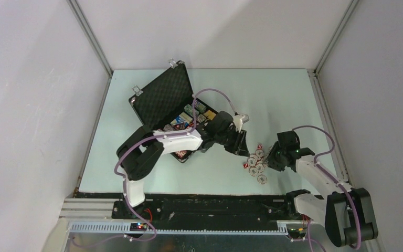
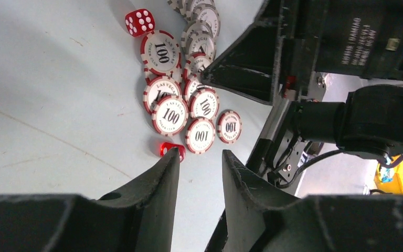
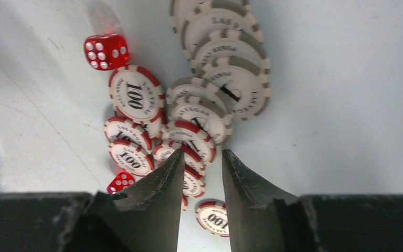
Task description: Pack up texas hold em set
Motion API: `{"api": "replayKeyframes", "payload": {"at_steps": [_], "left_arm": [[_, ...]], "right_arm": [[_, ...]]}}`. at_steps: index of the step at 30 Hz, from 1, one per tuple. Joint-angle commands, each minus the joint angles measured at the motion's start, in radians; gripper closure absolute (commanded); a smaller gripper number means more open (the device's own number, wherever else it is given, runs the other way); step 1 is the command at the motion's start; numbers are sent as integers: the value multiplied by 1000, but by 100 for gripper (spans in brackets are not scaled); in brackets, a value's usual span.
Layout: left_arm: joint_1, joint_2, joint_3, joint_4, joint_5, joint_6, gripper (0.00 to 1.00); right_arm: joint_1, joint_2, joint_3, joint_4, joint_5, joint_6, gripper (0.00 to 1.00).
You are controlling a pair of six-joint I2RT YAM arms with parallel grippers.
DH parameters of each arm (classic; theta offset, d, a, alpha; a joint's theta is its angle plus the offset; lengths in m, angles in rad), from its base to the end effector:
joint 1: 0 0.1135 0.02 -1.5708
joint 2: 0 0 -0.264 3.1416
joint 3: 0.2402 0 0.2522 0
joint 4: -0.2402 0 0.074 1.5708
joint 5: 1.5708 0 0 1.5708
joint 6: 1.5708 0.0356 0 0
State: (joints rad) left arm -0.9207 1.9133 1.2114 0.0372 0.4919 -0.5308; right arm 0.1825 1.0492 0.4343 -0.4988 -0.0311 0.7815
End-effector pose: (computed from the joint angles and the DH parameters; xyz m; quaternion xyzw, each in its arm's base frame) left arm 0.2393 -0.3424 0.1848 0.2735 0.8349 -0.4455 0.1723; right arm 0.1685 0.0322 0.1518 0.2840 0.9316 0.1184 0.1937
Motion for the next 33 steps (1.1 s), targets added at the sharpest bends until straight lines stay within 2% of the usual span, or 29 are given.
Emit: {"api": "replayKeyframes", "payload": {"at_steps": [1,6,11,13,15,18,20,23,25,29,33], "left_arm": [[20,-103,-39,19,-31,41,60],[40,-142,-52,1,-34,56,60],[46,-171,-68,-7,-46,63,60],[51,-197,-85,1,-56,63,60],[57,-216,-103,10,-65,69,60],[61,-253,-132,4,-93,94,60],[61,-285,-163,-5,-119,129,59],[63,-341,-194,-18,-159,165,58],[63,-374,-219,-15,-181,190,56],[63,-422,-265,11,-201,225,52],[61,-466,-304,29,-219,245,51]], "right_arm": [[50,54,19,91,-31,25,67],[128,91,33,124,-45,81,77],[174,94,48,131,-56,119,79],[172,89,58,127,-65,102,73],[148,77,82,89,-50,73,56],[98,40,122,5,-12,-3,49],[69,-6,144,-42,39,-50,38],[50,-68,172,-109,118,-109,6],[43,-65,195,-136,162,-144,1],[29,24,250,-171,188,-186,0],[6,105,256,-163,114,-123,3]]}}
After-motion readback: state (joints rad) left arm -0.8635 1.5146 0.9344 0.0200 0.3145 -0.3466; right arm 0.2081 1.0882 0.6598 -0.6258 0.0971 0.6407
